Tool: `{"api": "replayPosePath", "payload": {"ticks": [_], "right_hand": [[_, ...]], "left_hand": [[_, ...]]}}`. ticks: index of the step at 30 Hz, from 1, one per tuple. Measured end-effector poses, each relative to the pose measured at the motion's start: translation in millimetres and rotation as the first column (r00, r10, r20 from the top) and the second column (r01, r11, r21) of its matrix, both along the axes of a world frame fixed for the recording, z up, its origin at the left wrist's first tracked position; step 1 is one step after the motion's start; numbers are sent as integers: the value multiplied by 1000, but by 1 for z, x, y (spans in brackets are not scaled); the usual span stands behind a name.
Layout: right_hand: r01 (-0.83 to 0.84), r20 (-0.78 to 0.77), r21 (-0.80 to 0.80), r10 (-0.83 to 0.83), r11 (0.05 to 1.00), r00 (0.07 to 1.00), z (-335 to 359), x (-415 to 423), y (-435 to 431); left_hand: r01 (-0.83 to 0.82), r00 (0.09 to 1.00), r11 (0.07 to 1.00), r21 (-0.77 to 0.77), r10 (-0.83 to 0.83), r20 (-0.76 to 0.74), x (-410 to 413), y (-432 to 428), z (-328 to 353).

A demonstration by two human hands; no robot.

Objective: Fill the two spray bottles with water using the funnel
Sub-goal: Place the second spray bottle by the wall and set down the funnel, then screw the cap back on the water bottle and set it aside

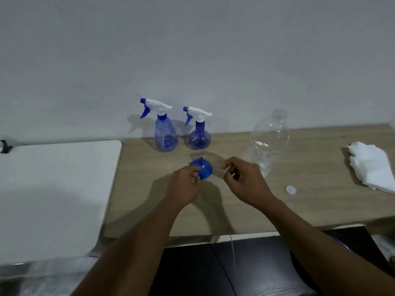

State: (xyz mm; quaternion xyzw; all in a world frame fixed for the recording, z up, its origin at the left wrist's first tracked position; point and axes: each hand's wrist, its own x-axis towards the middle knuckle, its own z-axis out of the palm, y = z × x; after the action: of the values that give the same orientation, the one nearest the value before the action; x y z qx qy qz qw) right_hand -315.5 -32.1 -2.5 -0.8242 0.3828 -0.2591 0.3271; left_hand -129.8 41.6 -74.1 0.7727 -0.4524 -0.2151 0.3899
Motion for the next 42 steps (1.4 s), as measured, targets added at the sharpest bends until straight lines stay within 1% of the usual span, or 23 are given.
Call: {"api": "replayPosePath", "payload": {"ticks": [2, 5, 8, 10, 12, 15, 17, 20, 22, 24, 26, 27, 28, 30, 31, 32, 34, 36, 39, 42], "right_hand": [[33, -65, 32, -31, 999, 997, -15, -40, 3], [126, -143, 46, -118, 991, 983, -31, -90, -8], [237, -233, -27, -236, 971, 943, -45, -126, -35], [278, -302, -74, -287, 958, 909, -54, -144, -58], [261, -434, -58, -259, 964, 863, -62, -158, -79], [177, -620, 53, -106, 983, 777, -75, -169, -100], [113, -678, 56, -45, 992, 734, -84, -173, -104], [31, -712, -12, -31, 999, 702, -93, -181, -106], [46, -700, -1, -33, 999, 714, -88, -184, -109], [109, -620, -1, -87, 994, 780, -74, -185, -117], [235, -420, -20, -221, 972, 880, -46, -177, -130], [300, -293, 9, -284, 954, 913, -27, -168, -137], [337, -156, 77, -323, 938, 934, -3, -158, -143], [277, 115, 248, -312, 928, 943, 48, -134, -147], [219, 212, 278, -282, 935, 936, 73, -124, -146], [162, 275, 271, -238, 949, 932, 98, -114, -142], [79, 301, 201, -139, 976, 943, 138, -99, -130], [32, 247, 113, -59, 993, 967, 157, -90, -119], [-6, 54, -106, 11, 994, 998, 157, -81, -106], [-79, -86, -289, 57, 954, 995, 146, -76, -98]], "left_hand": [[38, 999, 999, 1, -38, -39, -23, -3, -9], [123, 989, 991, 60, -117, -90, -58, -11, -4], [182, 981, 979, 94, -173, -92, -84, -27, 5], [206, 975, 972, 110, -194, -113, -96, -40, 10], [201, 969, 974, 102, -183, -167, -105, -54, 16], [175, 964, 984, 14, -169, -204, -116, -73, 24], [164, 962, 986, -35, -168, -215, -122, -80, 29], [141, 964, 989, -42, -147, -223, -128, -85, 31], [136, 963, 990, -32, -139, -231, -128, -86, 30], [139, 963, 990, -19, -140, -229, -127, -87, 30], [142, 968, 990, -9, -141, -210, -126, -87, 31], [142, 970, 990, -1, -139, -200, -125, -88, 31], [143, 971, 990, 7, -139, -196, -125, -88, 31], [149, 969, 989, 19, -142, -203, -124, -87, 30], [153, 969, 988, 24, -145, -202, -124, -87, 30], [158, 969, 987, 27, -150, -196, -124, -87, 31], [167, 970, 985, 34, -158, -187, -124, -86, 34], [174, 970, 984, 43, -164, -182, -124, -85, 36], [177, 969, 984, 36, -168, -181, -123, -84, 37], [186, 969, 982, 35, -177, -174, -122, -82, 38]]}}
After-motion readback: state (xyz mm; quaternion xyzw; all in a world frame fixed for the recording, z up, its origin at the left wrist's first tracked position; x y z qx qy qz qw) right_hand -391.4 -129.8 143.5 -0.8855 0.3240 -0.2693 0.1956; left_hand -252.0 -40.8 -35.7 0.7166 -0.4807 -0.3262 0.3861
